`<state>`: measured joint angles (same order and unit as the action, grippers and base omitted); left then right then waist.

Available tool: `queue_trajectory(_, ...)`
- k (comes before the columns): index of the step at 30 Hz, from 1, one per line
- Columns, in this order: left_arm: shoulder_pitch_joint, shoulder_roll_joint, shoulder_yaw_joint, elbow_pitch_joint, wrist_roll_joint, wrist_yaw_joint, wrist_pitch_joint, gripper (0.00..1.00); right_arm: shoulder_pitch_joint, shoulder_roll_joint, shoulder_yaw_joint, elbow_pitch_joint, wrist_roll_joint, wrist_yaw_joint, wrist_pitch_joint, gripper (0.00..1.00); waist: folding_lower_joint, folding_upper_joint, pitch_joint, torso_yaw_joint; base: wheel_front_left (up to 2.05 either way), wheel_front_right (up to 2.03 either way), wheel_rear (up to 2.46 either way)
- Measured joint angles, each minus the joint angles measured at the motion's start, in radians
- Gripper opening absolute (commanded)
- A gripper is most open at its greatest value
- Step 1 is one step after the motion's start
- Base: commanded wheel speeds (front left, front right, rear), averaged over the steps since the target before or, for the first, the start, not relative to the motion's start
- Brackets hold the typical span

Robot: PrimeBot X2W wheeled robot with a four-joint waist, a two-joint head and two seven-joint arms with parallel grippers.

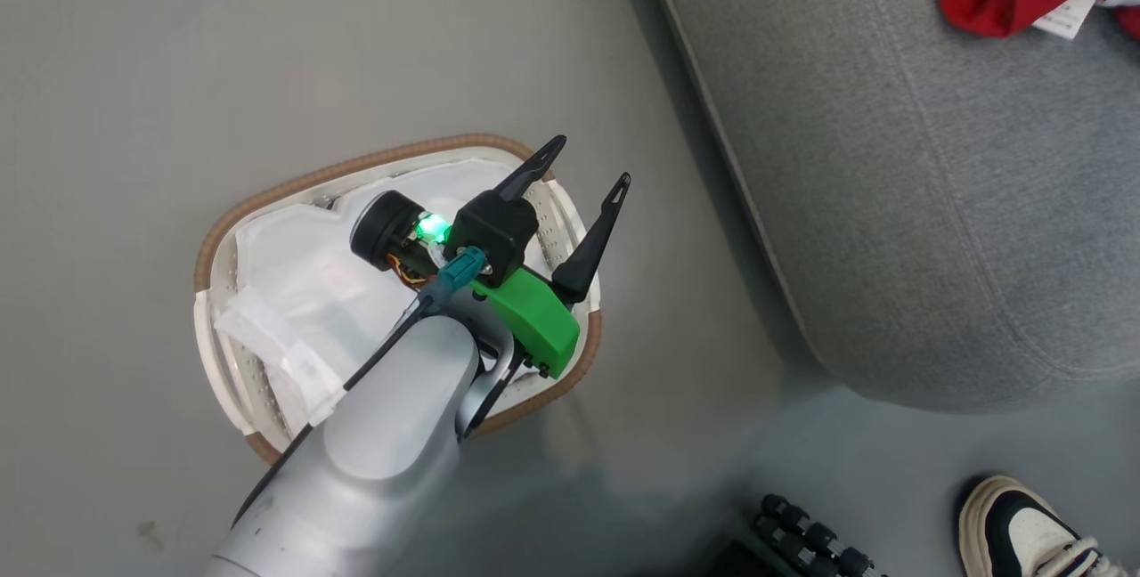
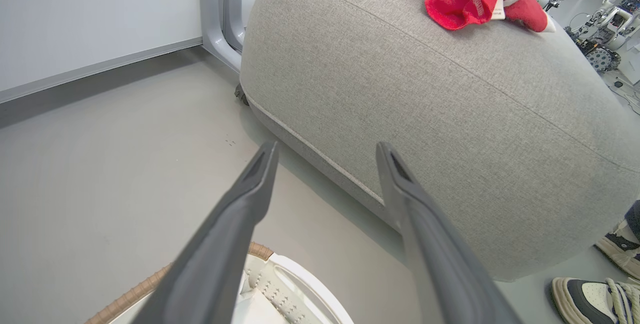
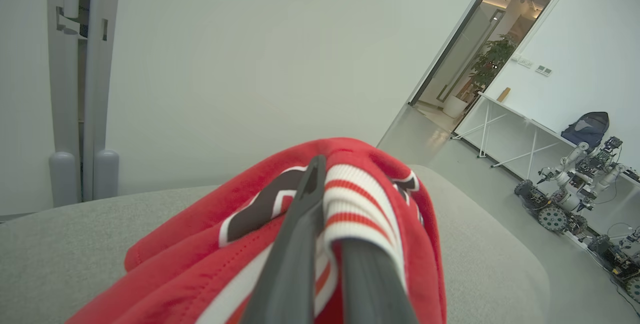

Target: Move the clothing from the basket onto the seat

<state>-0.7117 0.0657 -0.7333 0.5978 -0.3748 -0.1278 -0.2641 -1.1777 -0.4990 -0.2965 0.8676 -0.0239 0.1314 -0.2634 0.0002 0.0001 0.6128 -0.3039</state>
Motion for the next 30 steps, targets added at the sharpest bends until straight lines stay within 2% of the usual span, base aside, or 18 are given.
queue_trajectory(3,-0.002,0.005,0.010,-0.002,0.005,0.000,0.000,1.00,0.029,0.026,-0.061,0.049,-0.029,0.000,0.000,0.00,0.0000,0.0000,0.030,0.025,0.00,0.00,0.00)
queue_trajectory(4,-0.002,0.007,0.014,-0.002,0.007,0.000,0.000,1.00,0.043,0.037,-0.077,0.053,-0.038,0.000,0.000,0.63,0.0000,0.0000,0.039,0.033,0.00,0.00,0.00)
queue_trajectory(5,-0.002,0.008,0.018,-0.002,0.007,0.000,0.000,1.00,0.053,0.047,-0.088,0.054,-0.041,0.000,0.000,1.00,0.0000,0.0000,0.045,0.039,0.00,0.00,0.00)
queue_trajectory(10,0.000,0.017,0.038,-0.003,0.008,0.000,0.000,1.00,0.142,0.106,-0.153,0.039,-0.048,0.000,0.000,1.00,0.0000,0.0000,0.064,0.061,0.00,0.00,0.00)
queue_trajectory(16,0.024,0.020,0.089,-0.002,0.008,0.000,0.000,1.00,0.289,0.165,-0.179,-0.043,-0.043,0.000,0.000,1.00,0.0000,0.0000,0.027,0.060,0.00,0.00,0.00)
queue_trajectory(19,0.044,0.020,0.117,-0.003,0.008,0.000,0.000,1.00,0.357,0.171,-0.175,-0.075,-0.016,0.000,0.000,1.00,-0.0001,-0.0001,-0.003,0.058,0.00,0.00,0.00)
queue_trajectory(25,0.104,0.020,0.182,-0.002,0.008,0.000,0.000,1.00,0.518,0.233,-0.162,-0.154,0.024,0.000,0.000,1.00,-0.0001,0.0000,-0.072,0.062,0.00,0.00,0.00)
queue_trajectory(30,0.162,0.017,0.246,-0.009,0.013,0.001,0.000,1.00,0.609,0.269,-0.105,-0.220,0.051,0.000,0.000,1.00,-0.0002,0.0000,-0.133,0.074,0.00,0.00,0.00)
